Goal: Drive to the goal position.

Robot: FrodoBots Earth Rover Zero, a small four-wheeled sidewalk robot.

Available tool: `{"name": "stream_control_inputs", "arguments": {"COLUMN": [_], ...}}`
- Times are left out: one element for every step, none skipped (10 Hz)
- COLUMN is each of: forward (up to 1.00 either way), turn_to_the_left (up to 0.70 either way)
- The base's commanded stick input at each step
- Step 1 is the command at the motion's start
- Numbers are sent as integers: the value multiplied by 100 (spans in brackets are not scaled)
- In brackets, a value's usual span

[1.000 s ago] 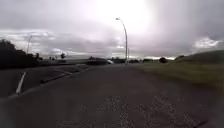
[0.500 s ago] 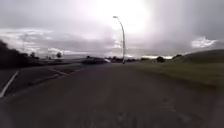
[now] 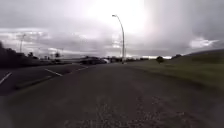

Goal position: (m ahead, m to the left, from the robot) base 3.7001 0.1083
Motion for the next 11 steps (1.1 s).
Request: {"name": "stream_control_inputs", "arguments": {"forward": [100, 100, 100, 100, 100, 100, 100, 100, 100, 100, 100], "turn_to_the_left": [0, 0, 0, 0, 0, 0, 0, 0, 0, 0, 0]}}
